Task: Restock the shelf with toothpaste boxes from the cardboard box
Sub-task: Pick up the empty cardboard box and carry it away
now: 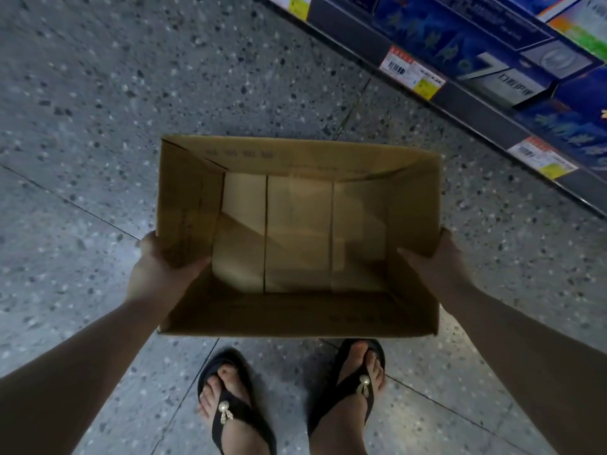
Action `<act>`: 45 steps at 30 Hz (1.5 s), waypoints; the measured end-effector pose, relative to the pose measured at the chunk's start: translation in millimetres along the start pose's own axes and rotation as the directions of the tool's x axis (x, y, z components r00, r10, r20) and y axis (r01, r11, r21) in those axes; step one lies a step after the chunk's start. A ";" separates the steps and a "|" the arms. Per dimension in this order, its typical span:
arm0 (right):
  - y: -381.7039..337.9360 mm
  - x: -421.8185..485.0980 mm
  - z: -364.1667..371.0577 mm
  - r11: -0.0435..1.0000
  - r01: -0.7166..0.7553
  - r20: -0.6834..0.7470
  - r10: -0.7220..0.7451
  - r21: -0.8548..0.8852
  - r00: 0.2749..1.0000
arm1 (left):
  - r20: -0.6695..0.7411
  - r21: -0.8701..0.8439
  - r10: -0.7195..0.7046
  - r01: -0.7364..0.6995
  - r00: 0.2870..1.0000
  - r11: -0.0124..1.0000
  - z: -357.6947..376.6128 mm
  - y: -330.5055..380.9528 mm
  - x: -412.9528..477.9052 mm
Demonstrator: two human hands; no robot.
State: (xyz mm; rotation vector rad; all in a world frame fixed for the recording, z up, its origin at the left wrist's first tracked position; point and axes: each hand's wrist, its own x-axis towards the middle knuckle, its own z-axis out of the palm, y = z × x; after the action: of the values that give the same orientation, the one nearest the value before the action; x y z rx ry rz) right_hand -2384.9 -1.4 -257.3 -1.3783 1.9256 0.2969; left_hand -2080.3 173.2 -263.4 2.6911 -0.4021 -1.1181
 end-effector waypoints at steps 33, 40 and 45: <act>-346.0 -444.7 -400.4 0.846 0.521 0.138 -0.506 -0.113 0.852 | -0.404 -0.512 -0.170 -0.068 0.899 0.857 -542.9 110.1 -377.2; -477.3 -538.7 -393.4 0.697 0.689 0.175 -0.666 -0.199 0.725 | -0.458 -0.536 -0.230 -0.060 0.858 0.842 -662.2 55.7 -374.8; -579.9 -600.2 -348.2 0.628 0.743 0.165 -0.727 -0.233 0.666 | -0.490 -0.513 -0.265 -0.029 0.831 0.858 -758.5 11.5 -335.5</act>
State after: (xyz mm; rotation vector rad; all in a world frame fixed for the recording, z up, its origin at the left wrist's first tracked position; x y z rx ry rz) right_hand -1926.6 2.4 522.3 -2.2004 1.1304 0.1972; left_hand -1766.6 330.4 488.2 2.4152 0.1543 -0.3422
